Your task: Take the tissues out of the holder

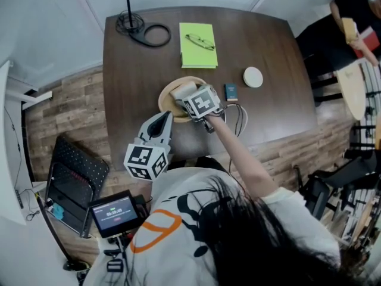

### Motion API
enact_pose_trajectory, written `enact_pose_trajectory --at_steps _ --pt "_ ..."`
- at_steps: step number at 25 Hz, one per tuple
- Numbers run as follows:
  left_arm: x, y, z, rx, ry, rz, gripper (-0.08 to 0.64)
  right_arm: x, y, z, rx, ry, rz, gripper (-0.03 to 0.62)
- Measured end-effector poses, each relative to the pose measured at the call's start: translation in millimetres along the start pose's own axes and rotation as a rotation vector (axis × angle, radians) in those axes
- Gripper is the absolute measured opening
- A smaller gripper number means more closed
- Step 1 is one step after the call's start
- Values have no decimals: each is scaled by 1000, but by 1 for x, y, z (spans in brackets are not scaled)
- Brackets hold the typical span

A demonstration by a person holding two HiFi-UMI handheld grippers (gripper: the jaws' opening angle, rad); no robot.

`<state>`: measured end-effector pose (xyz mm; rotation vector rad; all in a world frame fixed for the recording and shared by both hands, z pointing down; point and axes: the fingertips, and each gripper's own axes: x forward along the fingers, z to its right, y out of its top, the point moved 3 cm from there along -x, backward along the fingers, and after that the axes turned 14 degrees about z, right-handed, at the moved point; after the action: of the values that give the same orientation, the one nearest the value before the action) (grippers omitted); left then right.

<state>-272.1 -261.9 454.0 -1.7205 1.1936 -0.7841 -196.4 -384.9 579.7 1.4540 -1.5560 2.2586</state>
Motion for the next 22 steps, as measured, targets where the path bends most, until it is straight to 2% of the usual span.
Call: enact_pose_trajectory --at_steps 4,10,15,19,22 --pt "0 -3 -4 -5 11 -5 -2 14 -2 -8 -23 11 -45 430" --pt "2 -3 -9 -8 19 -2 -2 26 -17 -2 -36 -2 -166 430" --pt "1 -1 -11 -9 25 3 -2 29 -26 3 -88 -56 -269 430" --pt "2 0 -10 -8 24 5 -2 29 -26 4 -117 -69 -265 426" --pt "0 -1 -12 -5 30 2 -2 25 -21 5 -142 -77 -222 361"
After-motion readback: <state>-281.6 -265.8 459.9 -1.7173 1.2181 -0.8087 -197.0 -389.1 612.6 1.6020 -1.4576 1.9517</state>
